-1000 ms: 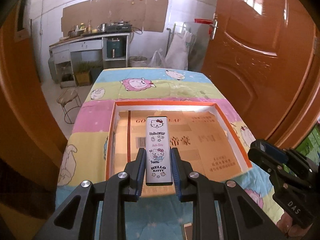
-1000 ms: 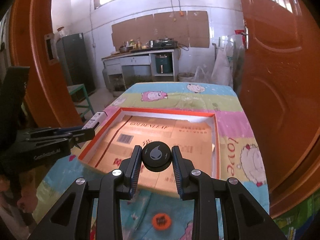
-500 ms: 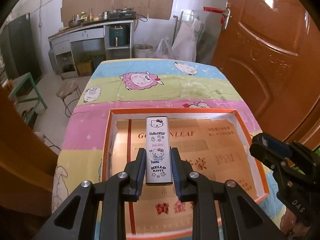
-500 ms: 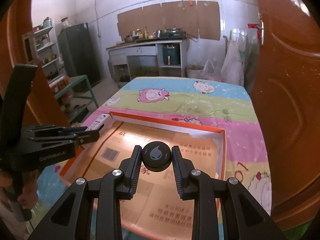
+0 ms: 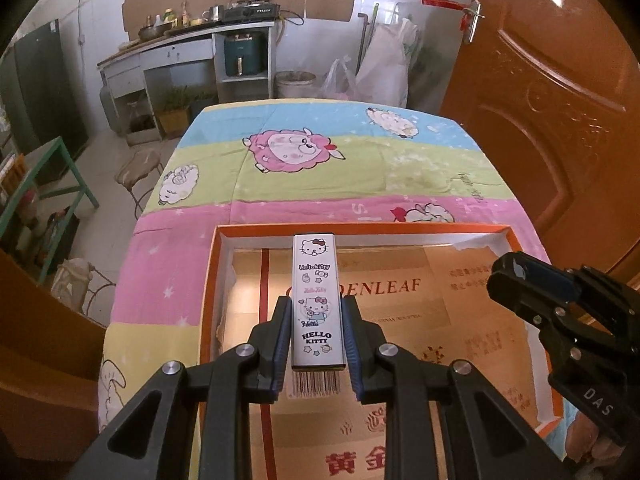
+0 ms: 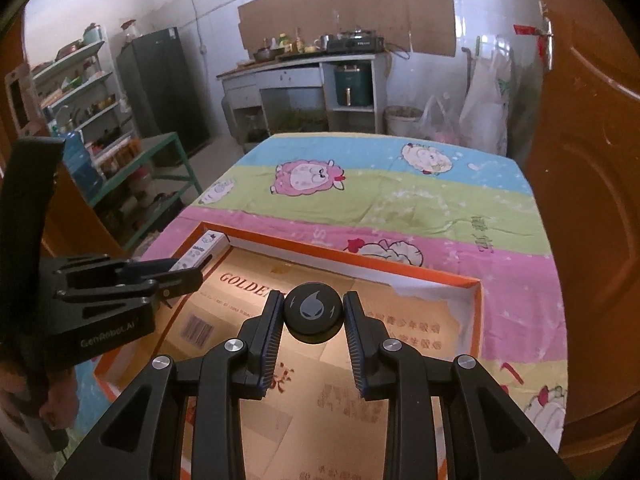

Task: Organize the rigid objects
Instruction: 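Carry the Hello Kitty box and black cap into the cardboard tray, then open both tools to release the box and cap inside the tray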

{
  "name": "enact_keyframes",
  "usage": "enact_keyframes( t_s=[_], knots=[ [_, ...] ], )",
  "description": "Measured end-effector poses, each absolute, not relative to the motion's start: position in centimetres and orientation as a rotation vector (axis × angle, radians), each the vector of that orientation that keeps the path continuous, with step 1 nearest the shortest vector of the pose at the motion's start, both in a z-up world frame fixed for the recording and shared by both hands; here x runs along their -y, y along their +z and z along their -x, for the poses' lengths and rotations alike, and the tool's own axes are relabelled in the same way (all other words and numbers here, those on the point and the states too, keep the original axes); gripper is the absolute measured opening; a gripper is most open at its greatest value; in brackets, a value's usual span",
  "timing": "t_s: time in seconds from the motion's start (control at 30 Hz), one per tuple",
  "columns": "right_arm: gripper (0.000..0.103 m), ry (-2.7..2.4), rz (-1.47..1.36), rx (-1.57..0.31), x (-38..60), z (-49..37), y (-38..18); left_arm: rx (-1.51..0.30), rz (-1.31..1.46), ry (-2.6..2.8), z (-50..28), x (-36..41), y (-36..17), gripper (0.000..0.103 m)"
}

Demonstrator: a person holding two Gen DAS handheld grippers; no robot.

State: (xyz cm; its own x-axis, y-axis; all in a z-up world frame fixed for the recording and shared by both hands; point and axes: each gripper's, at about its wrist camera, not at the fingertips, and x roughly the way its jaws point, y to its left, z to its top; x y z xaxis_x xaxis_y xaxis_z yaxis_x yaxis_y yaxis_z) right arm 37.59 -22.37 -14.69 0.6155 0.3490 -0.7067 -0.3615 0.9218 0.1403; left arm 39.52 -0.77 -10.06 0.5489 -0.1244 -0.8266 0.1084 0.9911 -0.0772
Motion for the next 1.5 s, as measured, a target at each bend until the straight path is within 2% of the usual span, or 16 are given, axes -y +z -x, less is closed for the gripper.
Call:
enact_keyframes(
  t_s=[0.43,1.07,1.13,1.17,1.2,1.23,1.4,1.5],
  knots=[
    [0.031,0.426,0.028,-0.925,20.5,-41.9,-17.8,-1.057,0.02,-0.104,-41.8,0.0,-12.4,0.025],
    [0.031,0.404,0.08,-1.042,18.6,-43.4,-20.6,-1.133,0.011,-0.125,-42.8,0.1,-14.7,0.026],
    [0.035,0.398,0.084,-1.043,18.6,-43.3,-20.6,-1.12,-0.011,-0.135,-42.5,0.4,-14.8,0.031],
    [0.043,0.396,0.085,-1.044,18.6,-43.3,-20.6,-1.113,-0.018,-0.143,-42.4,0.6,-14.8,0.033],
    [0.047,0.395,0.086,-1.044,18.5,-43.2,-20.6,-1.107,-0.022,-0.157,-42.4,0.7,-14.8,0.04],
    [0.05,0.392,0.089,-1.044,18.4,-43.1,-20.6,-1.104,-0.024,-0.164,-42.3,0.9,-14.8,0.041],
    [0.051,0.356,0.069,-1.036,19.2,-42.7,-20.2,-1.097,0.018,-0.195,-42.4,0.7,-14.8,0.052],
    [0.051,0.317,0.062,-1.007,20.1,-41.9,-19.6,-1.086,0.039,-0.19,-42.2,0.5,-14.7,0.053]
  ],
)
